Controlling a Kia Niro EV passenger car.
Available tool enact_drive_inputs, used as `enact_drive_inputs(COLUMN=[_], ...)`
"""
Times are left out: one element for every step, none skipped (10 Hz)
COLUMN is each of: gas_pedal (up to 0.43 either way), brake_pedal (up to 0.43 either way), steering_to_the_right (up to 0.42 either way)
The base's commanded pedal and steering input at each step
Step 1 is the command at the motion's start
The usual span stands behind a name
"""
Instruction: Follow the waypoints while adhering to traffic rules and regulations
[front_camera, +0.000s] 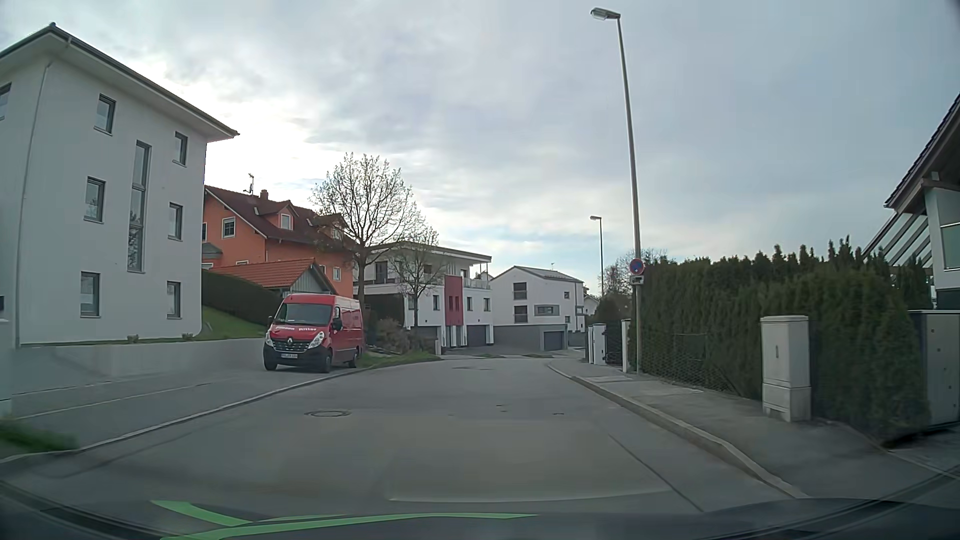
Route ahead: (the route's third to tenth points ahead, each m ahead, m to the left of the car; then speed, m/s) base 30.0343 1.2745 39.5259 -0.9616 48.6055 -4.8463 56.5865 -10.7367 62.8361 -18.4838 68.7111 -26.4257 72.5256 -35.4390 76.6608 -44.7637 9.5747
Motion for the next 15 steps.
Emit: enact_drive_inputs(gas_pedal=[0.000, 0.000, 0.000, 0.000, 0.000, 0.000, 0.000, 0.008, 0.008, 0.020, 0.020, 0.039, 0.039, 0.039, 0.039], brake_pedal=[0.000, 0.000, 0.000, 0.000, 0.000, 0.000, 0.000, 0.000, 0.000, 0.000, 0.000, 0.000, 0.000, 0.000, 0.000], steering_to_the_right=[0.004, 0.004, 0.004, 0.004, 0.004, 0.004, 0.004, 0.004, 0.004, 0.005, 0.007, 0.009, 0.012, 0.014, 0.014])
